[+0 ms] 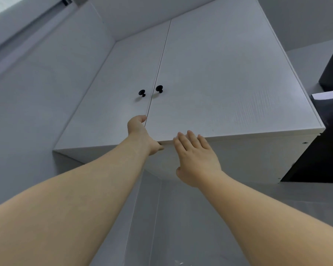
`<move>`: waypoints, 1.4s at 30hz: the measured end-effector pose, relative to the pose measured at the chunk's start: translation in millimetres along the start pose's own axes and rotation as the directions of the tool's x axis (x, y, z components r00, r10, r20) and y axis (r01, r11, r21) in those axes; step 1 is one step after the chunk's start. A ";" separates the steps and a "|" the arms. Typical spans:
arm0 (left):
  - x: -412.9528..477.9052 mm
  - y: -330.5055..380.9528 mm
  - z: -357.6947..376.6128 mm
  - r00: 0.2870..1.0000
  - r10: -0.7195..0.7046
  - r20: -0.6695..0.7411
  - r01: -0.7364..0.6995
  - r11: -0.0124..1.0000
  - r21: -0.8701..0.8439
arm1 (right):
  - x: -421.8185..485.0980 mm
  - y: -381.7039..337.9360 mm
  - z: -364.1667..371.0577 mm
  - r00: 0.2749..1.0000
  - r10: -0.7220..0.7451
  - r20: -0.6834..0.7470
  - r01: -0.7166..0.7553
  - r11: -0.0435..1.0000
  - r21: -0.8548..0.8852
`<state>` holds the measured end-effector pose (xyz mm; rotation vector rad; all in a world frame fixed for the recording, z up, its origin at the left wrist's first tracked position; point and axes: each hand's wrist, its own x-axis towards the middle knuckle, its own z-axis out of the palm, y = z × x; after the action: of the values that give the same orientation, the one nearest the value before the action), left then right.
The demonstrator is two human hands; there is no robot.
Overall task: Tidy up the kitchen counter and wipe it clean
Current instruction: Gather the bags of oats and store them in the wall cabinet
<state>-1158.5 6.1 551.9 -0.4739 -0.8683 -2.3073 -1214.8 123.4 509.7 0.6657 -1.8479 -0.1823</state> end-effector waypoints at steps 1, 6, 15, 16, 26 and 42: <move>1.2 0.6 0.8 1.000 0.010 -0.008 -0.010 1.000 -0.005 | 0.5 0.1 -0.2 1.000 -0.003 -0.003 0.003 1.000 -0.002; -5.9 -1.5 16.2 0.998 0.044 -0.051 -0.040 0.997 0.066 | -1.6 4.2 -1.8 0.999 -0.028 -0.018 0.028 1.000 0.004; -11.6 -8.3 23.1 0.956 0.132 -0.262 -0.168 0.978 -0.120 | -6.0 10.0 -0.5 0.990 -0.078 -0.118 0.079 0.997 0.000; -8.7 -10.7 18.7 0.956 0.110 -0.273 -0.158 0.974 -0.162 | -7.3 11.2 -1.3 0.988 -0.086 -0.126 0.086 0.996 -0.002; -16.1 -4.5 -5.8 0.984 0.129 -0.122 -0.162 0.932 -0.325 | -15.1 9.4 -25.2 0.941 -0.038 -0.337 0.064 0.996 0.067; -105.7 20.8 13.0 0.897 0.400 0.189 -0.264 0.827 -0.496 | -17.1 22.5 -91.3 0.772 0.273 -0.575 -0.163 0.958 0.236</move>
<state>-1064.8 47.6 516.1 -1.1002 -0.3036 -2.1241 -1136.2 168.4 540.0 0.5357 -1.3035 0.3251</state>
